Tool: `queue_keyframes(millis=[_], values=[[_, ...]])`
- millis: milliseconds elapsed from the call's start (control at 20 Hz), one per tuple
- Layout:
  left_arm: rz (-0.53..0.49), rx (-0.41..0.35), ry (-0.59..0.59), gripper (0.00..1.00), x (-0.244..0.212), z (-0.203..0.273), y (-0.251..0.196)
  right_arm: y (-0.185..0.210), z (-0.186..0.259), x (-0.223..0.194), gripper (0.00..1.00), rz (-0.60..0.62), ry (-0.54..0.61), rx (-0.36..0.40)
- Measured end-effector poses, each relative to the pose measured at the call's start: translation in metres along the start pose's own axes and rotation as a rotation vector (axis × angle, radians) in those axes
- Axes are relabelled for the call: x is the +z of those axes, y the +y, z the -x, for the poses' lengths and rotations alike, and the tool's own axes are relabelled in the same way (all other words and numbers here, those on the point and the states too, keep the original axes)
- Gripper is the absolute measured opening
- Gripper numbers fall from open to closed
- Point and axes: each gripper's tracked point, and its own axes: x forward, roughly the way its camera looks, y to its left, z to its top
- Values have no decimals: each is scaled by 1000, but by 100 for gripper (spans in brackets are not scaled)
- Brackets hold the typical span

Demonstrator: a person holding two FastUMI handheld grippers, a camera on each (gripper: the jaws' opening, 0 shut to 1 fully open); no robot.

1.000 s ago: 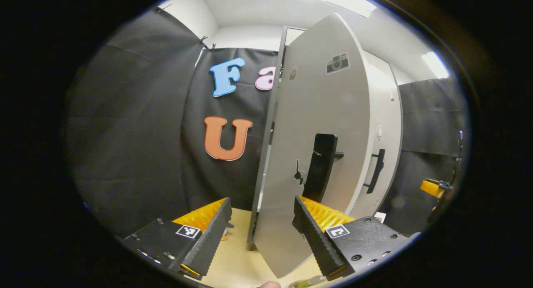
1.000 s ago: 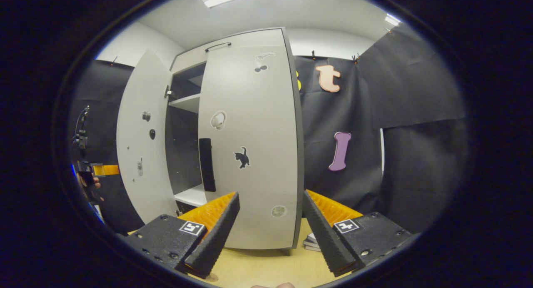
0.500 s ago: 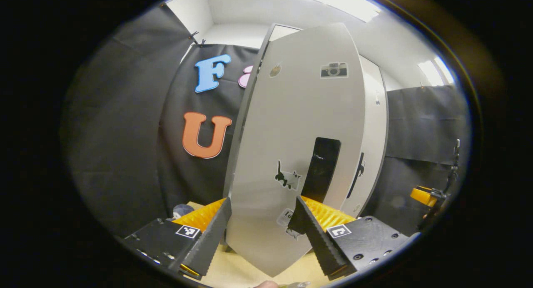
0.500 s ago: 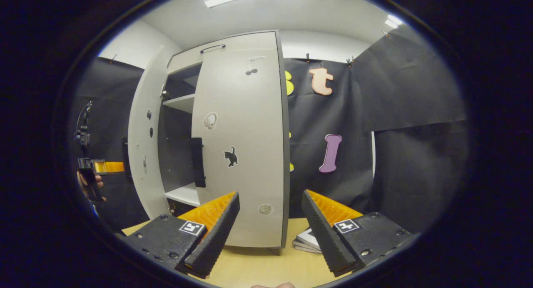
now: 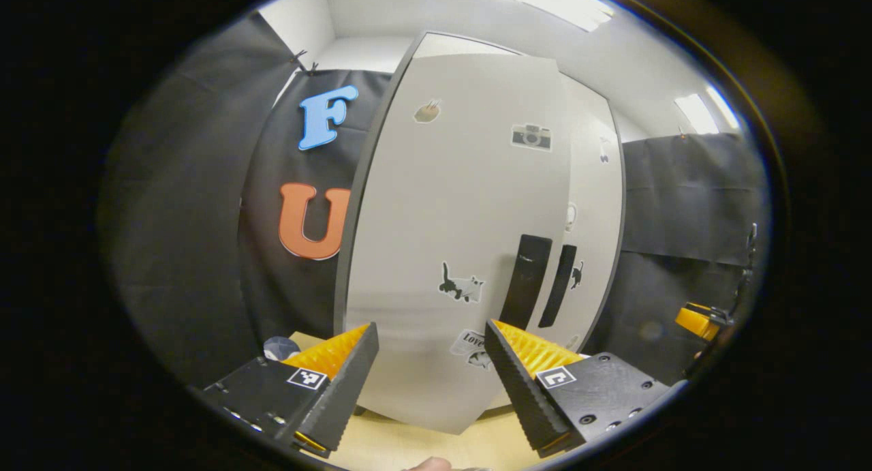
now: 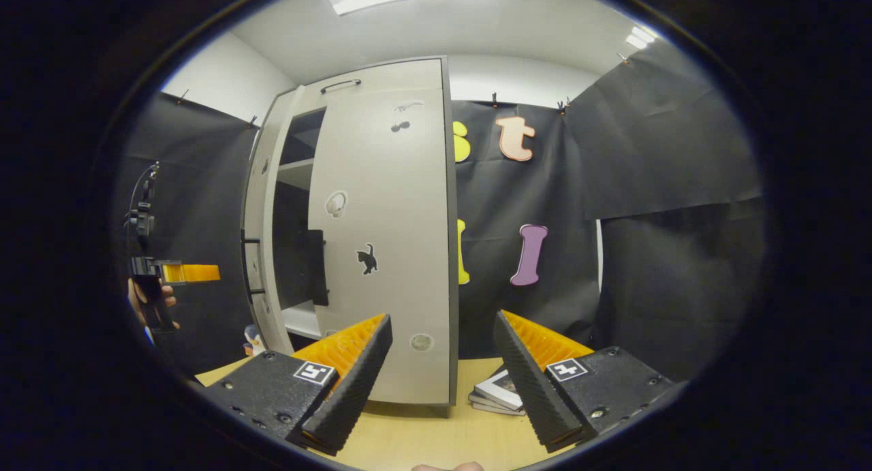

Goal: Grasp the bottle in the cabinet with the left hand and place it on the coaster, then close the right door with the right hand and the left door with the left hand.

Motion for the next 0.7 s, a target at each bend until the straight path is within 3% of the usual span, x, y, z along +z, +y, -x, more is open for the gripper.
queue_keyframes(millis=[100, 150, 250, 450, 700], values=[[-25, 3, -9, 92, 7, 3, -5, 0, 1, 9, 98, 7, -19, -2], [-35, 1, -22, 100, 13, 4, -8, 2, 1, 15, 98, 8, -33, 2], [-61, 2, -53, 100, 29, 11, -13, 8, 2, 27, 94, 13, -57, 18], [-108, 29, -133, 96, 65, 29, -17, 21, 3, 49, 99, 19, -110, 44], [-144, 91, -203, 100, 102, 47, -11, 29, 3, 70, 99, 20, -151, 56]])
